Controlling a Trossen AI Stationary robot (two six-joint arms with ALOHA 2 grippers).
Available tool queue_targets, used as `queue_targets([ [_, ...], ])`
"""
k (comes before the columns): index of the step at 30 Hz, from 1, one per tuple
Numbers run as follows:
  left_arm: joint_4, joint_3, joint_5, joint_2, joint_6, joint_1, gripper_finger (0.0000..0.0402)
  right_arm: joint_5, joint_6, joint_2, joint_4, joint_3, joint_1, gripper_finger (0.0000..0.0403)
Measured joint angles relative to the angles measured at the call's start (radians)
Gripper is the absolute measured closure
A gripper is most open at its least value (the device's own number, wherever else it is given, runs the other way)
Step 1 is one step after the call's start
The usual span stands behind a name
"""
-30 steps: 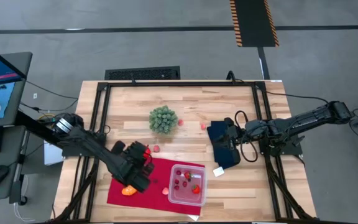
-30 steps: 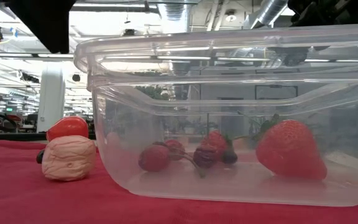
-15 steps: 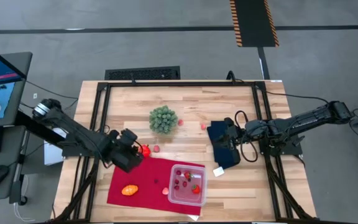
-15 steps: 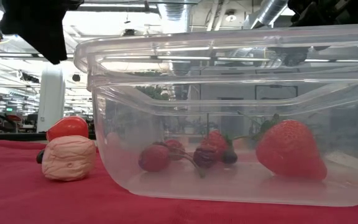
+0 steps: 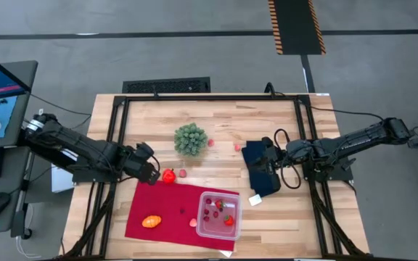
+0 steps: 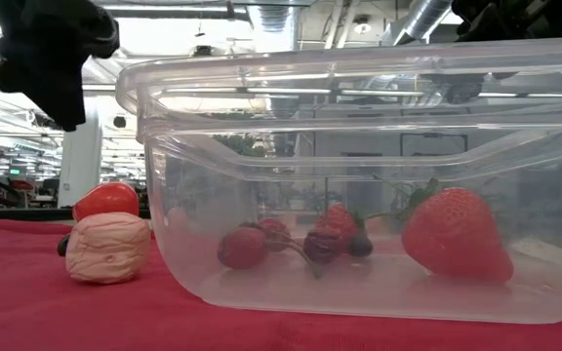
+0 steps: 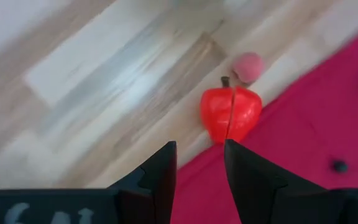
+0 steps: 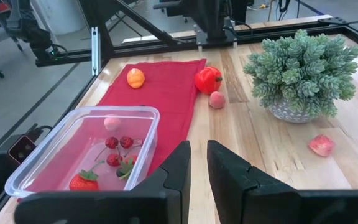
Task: Pick and placing Produce into tupperware
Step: Put the apple into the transparent bin
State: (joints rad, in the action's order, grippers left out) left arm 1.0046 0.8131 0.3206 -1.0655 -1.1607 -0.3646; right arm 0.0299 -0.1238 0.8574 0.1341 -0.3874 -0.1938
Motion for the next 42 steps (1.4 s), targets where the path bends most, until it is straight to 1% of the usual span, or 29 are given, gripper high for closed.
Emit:
queue_targets([
  [3, -0.005, 0.000, 0.005, -0.012, 0.115, 0.004, 0.0278, 0.000, 0.000, 0.000, -0.001, 0.000, 0.000, 0.0326],
  [7, -0.019, 0.000, 0.004, -0.043, 0.192, 0.019, 0.0278, 0.000, 0.000, 0.000, -0.001, 0.000, 0.000, 0.0326],
  [11, -0.050, 0.000, 0.009, -0.085, 0.333, 0.045, 0.0278, 0.000, 0.000, 0.000, -0.001, 0.000, 0.000, 0.0326],
  [14, -0.109, 0.000, -0.013, -0.111, 0.367, 0.074, 0.0278, 0.000, 0.000, 0.000, 0.000, 0.000, 0.000, 0.0326],
  [19, -0.188, 0.000, -0.072, -0.149, 0.492, 0.106, 0.0278, 0.000, 0.000, 0.000, -0.001, 0.000, 0.000, 0.0326],
  [22, -0.210, 0.000, -0.096, -0.170, 0.502, 0.115, 0.0278, 0.000, 0.000, 0.000, -0.001, 0.000, 0.000, 0.0326],
  [27, -0.222, 0.000, -0.100, -0.198, 0.501, 0.125, 0.0270, 0.000, 0.000, 0.000, 0.000, 0.000, 0.000, 0.0326],
  [30, -0.232, 0.000, -0.108, -0.197, 0.495, 0.124, 0.0248, 0.000, 0.000, 0.000, -0.002, 0.000, 0.000, 0.0326],
  [33, -0.238, 0.000, -0.112, -0.196, 0.518, 0.123, 0.0215, 0.000, 0.000, 0.000, 0.000, 0.000, 0.000, 0.0326],
  [36, -0.245, 0.000, -0.123, -0.196, 0.520, 0.123, 0.0175, 0.000, 0.000, 0.000, -0.001, 0.000, 0.000, 0.0326],
  [42, -0.230, 0.000, -0.144, -0.208, 0.456, 0.122, 0.0094, 0.000, 0.000, 0.000, -0.002, 0.000, 0.000, 0.0326],
])
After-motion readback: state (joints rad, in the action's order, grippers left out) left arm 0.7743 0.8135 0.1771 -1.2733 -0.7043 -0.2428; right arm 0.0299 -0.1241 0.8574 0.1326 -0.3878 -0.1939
